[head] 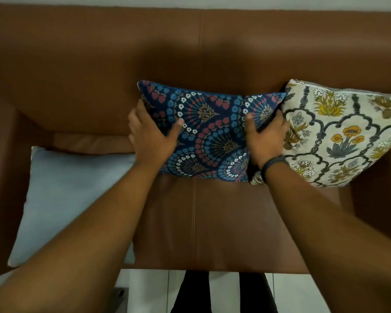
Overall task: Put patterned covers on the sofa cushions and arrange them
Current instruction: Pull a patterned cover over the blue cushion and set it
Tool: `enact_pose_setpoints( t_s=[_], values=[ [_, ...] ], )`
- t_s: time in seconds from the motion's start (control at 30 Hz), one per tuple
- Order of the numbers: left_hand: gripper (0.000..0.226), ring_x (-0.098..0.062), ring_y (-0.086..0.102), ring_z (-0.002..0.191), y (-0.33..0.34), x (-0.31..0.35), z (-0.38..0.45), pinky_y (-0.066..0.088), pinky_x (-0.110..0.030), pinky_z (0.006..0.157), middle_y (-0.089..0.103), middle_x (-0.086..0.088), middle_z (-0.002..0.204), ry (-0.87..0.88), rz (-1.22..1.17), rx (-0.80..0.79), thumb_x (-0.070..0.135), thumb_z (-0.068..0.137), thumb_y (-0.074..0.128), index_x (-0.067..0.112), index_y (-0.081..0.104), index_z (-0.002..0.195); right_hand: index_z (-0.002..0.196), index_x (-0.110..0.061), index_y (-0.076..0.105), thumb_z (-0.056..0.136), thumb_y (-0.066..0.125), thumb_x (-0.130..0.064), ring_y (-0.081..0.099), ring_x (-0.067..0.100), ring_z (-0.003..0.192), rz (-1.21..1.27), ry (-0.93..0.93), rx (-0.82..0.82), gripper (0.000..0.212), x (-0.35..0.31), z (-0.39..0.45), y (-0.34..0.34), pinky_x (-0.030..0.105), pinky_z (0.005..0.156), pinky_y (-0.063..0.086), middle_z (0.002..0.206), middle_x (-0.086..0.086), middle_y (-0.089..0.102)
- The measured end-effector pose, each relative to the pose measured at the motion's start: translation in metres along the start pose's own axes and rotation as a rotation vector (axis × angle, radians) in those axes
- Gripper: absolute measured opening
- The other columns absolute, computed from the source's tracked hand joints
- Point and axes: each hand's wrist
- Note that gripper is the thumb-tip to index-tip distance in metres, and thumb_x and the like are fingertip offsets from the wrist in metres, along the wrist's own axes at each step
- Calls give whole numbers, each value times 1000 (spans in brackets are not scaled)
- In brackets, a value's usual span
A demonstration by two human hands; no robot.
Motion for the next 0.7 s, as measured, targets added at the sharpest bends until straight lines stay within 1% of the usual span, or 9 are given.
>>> enact_pose_setpoints(
  t_s=[0.03,0.1,0.17,0.27,0.33,0.4,0.5,0.6,0.7],
  values=[
    [111,-37,33,148,9,-1,-14,32,-54,109,29,-15,164,240,193,65,78,83,63,16,19,164,164,-9,30,90,63,-70,37,38,151,-151,-232,74,101,7,-17,6,54,117,39,164,18,35],
    [111,-39,26,154,27,1,-30,27,-59,111,22,-14,169,696,475,-9,67,83,73,19,18,166,166,-17,27,84,75,-62,25,40,158,-431,-629,-3,105,15,-41,21,62,118,32,171,16,26],
    [115,-40,18,158,43,-1,-33,24,-64,114,13,-11,174,879,645,-130,54,79,81,24,14,168,166,-27,20,79,84,-54,12,41,163,-626,-823,-156,111,24,-46,32,69,119,26,177,12,15],
    [123,-51,2,157,44,-22,-25,21,-75,113,-12,-10,176,605,802,-175,39,81,82,37,-6,167,168,-38,14,74,89,-47,0,42,164,-686,-656,-146,120,43,-24,28,75,120,18,180,10,2],
    [128,-58,0,154,33,-46,-20,24,-77,113,-26,-13,172,302,752,-188,46,83,80,42,-21,162,169,-41,7,70,88,-59,-1,47,162,-579,-386,-32,129,59,-19,18,78,118,18,179,14,-1],
    [128,-57,3,155,20,-51,-23,25,-75,114,-22,-19,172,154,683,-191,59,83,75,36,-22,163,169,-35,8,72,84,-67,4,50,161,-480,-300,56,127,71,-24,10,79,116,24,177,22,5],
    [112,-51,3,158,26,-27,-40,23,-73,116,-5,-19,175,508,615,-154,54,86,73,30,0,168,169,-32,14,79,79,-66,6,47,162,-567,-553,-12,117,68,-49,24,75,115,25,177,21,5],
    [96,-40,-1,161,41,-6,-41,18,-70,119,-1,-8,177,818,665,-276,43,94,67,31,9,169,167,-30,23,76,87,-54,8,44,162,-613,-754,-88,114,51,-55,48,73,115,25,178,14,6],
    [97,-38,-3,161,34,-33,-21,21,-75,115,-3,-1,178,652,681,-249,42,91,69,38,10,168,167,-36,18,69,91,-60,12,49,160,-519,-421,27,124,61,-40,50,77,115,26,178,15,7]
  ],
)
Point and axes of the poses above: each hand's wrist, its own z-axis towards the middle knuckle, its own y-axis out of the palm, x = y × z
